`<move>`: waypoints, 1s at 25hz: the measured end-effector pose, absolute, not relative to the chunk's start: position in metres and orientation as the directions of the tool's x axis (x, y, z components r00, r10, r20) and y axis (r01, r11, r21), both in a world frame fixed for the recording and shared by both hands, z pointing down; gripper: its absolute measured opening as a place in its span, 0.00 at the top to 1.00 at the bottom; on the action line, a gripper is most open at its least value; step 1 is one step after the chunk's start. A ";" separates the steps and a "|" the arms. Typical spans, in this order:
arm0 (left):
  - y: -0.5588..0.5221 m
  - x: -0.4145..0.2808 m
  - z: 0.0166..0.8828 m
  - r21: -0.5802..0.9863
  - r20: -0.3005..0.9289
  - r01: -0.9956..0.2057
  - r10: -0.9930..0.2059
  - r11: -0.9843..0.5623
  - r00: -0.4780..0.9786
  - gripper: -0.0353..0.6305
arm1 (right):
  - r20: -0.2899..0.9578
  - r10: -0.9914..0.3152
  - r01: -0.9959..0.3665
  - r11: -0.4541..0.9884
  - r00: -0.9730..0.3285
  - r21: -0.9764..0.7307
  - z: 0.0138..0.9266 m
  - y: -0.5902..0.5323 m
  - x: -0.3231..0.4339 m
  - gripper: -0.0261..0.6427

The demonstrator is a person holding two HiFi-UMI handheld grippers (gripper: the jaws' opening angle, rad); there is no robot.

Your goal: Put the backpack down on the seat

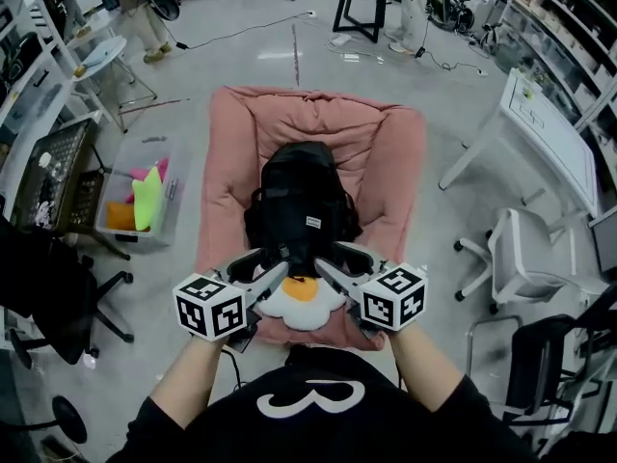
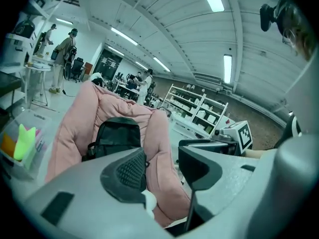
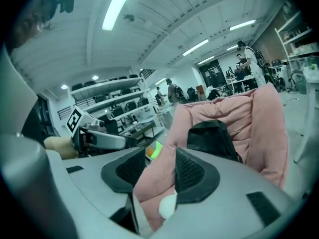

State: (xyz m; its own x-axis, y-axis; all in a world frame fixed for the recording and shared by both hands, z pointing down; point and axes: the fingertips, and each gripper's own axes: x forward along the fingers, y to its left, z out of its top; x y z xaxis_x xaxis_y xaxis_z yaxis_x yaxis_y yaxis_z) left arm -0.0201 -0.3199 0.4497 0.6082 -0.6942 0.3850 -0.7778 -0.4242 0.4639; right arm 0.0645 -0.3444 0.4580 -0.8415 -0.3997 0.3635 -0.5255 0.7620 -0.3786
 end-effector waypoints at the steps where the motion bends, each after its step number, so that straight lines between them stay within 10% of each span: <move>1: -0.306 -0.017 0.440 0.459 0.378 -0.780 -0.701 -0.425 0.604 0.62 | 0.335 -0.387 -0.500 0.776 -0.859 -0.385 0.444 -0.328 0.065 0.68; 8: -0.220 0.002 0.377 0.418 0.266 -0.784 -0.764 -0.458 0.588 0.93 | 0.146 -0.419 -0.444 0.829 -0.896 -0.342 0.359 -0.239 0.088 0.94; 25: -0.117 0.046 0.351 0.300 0.226 -0.785 -0.760 -0.541 0.610 0.94 | 0.039 -0.366 -0.352 0.853 -0.930 -0.384 0.341 -0.132 0.112 0.96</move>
State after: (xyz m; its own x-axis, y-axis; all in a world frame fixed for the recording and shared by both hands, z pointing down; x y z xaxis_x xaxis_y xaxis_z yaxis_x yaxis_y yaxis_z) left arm 0.0460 -0.1165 0.3510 0.6098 -0.7596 0.2261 -0.7854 -0.5411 0.3005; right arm 0.1123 -0.1317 0.3406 -0.9297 -0.3663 0.0391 -0.3524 0.8535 -0.3839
